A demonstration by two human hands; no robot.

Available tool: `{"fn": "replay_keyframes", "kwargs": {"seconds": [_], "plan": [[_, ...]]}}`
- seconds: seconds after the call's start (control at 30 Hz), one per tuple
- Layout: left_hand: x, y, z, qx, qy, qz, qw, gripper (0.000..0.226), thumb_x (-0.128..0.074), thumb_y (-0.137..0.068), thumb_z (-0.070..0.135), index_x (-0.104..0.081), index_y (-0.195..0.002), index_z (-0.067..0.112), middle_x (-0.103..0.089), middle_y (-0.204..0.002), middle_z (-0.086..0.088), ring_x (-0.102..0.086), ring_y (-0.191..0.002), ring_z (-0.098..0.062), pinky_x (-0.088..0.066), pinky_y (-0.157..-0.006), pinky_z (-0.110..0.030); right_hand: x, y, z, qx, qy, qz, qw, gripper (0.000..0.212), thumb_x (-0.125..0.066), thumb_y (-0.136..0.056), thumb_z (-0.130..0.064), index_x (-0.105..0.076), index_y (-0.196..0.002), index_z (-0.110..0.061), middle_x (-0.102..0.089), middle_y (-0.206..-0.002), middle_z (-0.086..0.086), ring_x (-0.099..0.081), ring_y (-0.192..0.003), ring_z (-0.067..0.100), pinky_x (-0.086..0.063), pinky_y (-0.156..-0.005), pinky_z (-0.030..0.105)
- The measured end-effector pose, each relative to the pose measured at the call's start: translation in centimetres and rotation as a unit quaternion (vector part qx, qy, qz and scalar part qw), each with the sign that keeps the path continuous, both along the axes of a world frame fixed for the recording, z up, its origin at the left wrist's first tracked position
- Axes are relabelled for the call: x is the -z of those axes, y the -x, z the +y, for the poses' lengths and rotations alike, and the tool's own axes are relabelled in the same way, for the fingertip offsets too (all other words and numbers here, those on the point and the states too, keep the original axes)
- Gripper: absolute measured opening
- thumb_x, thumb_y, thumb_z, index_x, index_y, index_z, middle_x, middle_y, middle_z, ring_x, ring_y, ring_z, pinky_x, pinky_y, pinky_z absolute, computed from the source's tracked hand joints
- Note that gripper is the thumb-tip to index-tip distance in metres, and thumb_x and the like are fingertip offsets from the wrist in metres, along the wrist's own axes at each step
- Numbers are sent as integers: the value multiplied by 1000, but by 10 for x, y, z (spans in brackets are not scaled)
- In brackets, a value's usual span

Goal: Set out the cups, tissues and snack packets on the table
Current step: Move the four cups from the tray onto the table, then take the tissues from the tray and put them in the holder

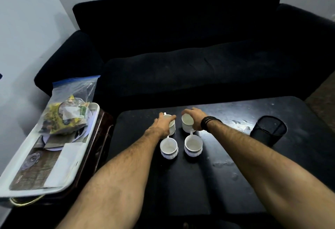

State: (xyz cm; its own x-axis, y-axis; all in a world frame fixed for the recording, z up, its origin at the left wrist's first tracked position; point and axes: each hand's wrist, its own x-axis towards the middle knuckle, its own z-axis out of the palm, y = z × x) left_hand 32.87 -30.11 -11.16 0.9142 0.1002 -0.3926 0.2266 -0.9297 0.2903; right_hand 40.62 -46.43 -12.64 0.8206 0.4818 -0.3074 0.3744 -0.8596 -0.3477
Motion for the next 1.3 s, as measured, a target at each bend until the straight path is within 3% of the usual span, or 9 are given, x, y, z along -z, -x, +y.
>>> {"fn": "replay_keyframes", "kwargs": {"seconds": [0.2, 0.37, 0.47, 0.67, 0.87, 1.13, 1.3], "plan": [[4, -1, 4, 21, 6, -7, 1000, 82, -60, -87, 1, -26, -150, 42, -21, -153, -10, -37, -139, -35, -38, -112, -50, 2, 1, 1, -10, 15, -2, 1000, 80, -74, -75, -3, -39, -140, -32, -45, -135, 9, -47, -127, 31, -46, -101, 39], [-4, 1, 14, 34, -4, -3, 999, 82, -58, -93, 34, -3, -154, 44, -2, -164, -15, -24, -148, -34, -27, -119, -43, -10, 4, -3, -7, 10, -18, 1000, 104, -66, -77, 7, -12, -153, -39, -24, -155, 12, -36, -140, 32, -42, -109, 41], [-14, 8, 24, 34, -38, -15, 999, 81, -55, -94, 40, -2, -155, 39, 2, -164, -16, -15, -151, -34, -21, -122, -44, -29, 6, -7, -3, 6, -51, 999, 96, -56, -79, 8, -13, -154, -33, -19, -159, 12, -28, -144, 31, -37, -112, 44], [-50, 41, 45, -1, -75, -10, 997, 83, -55, -94, 45, -3, -157, 32, 2, -165, -15, -16, -150, -35, -21, -121, -47, -70, 26, 10, -15, 13, -71, 997, 80, -52, -86, -4, -16, -154, -27, -20, -160, 8, -24, -146, 29, -35, -113, 46], [-79, 102, 87, -58, -80, -17, 995, 83, -54, -94, 47, -3, -157, 32, 1, -165, -12, -18, -150, -36, -23, -120, -46, -96, 73, 77, -59, -15, -71, 996, 78, -59, -83, -14, -23, -152, -24, -31, -154, 10, -38, -137, 33, -41, -107, 46], [-68, 203, 175, -132, -103, -28, 985, 79, -52, -95, 44, -12, -157, 17, -13, -163, -19, -17, -150, -33, -24, -119, -43, -94, 154, 190, -169, -24, -56, 984, 72, -63, -84, -25, -31, -149, -22, -38, -147, 10, -41, -135, 31, -42, -106, 44], [-52, 247, 215, -294, -95, -45, 950, 62, -51, -94, 40, -35, -148, 15, -37, -152, -17, -40, -138, -35, -38, -111, -43, -75, 198, 247, -218, -35, -32, 975, 63, -62, -86, -29, -38, -144, -19, -45, -138, 13, -46, -129, 32, -45, -103, 43]]}}
